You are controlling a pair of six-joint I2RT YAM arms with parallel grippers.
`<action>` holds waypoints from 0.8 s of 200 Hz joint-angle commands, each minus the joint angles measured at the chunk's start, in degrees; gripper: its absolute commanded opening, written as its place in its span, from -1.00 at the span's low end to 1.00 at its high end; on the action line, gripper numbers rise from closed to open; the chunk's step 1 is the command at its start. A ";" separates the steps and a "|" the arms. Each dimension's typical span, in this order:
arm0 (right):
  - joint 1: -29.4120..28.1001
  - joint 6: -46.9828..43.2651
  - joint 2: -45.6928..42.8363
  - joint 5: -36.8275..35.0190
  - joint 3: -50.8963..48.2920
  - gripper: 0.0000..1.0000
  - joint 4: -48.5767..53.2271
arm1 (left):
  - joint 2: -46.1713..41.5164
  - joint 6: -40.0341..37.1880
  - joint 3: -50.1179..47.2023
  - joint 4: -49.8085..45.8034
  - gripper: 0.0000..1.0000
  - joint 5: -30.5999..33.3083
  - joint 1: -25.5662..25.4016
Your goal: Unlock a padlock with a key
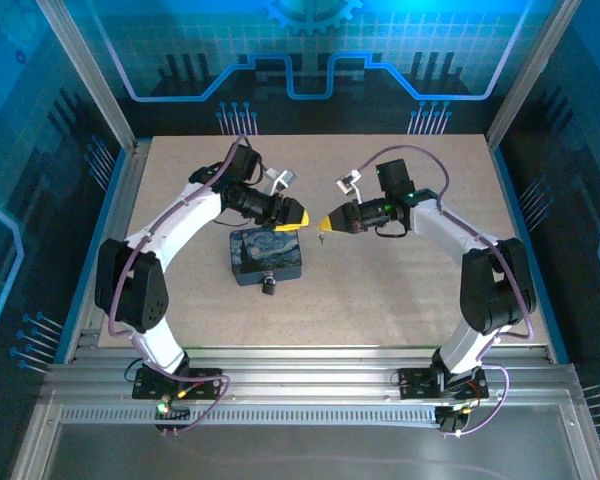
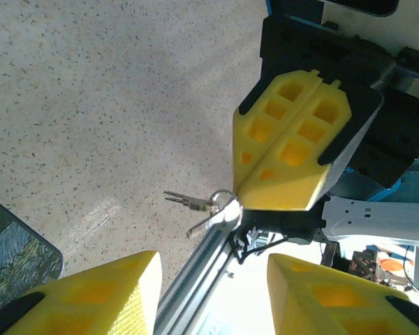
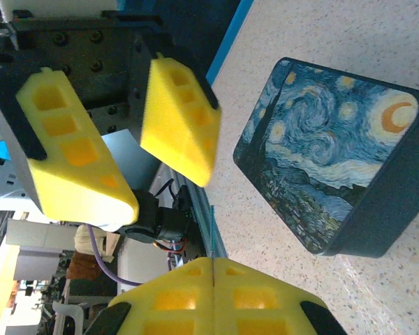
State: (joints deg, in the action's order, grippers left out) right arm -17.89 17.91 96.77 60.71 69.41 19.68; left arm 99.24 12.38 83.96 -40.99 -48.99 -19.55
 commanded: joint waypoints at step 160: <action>-3.20 3.75 4.56 1.79 3.17 -1.00 -4.92 | 0.30 -3.46 -3.60 1.75 -0.56 -7.52 0.65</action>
State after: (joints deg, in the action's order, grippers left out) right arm -19.99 21.10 100.31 62.04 70.96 15.77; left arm 100.18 10.11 81.14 -40.14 -52.82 -19.00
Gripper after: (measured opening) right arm 0.041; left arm 0.240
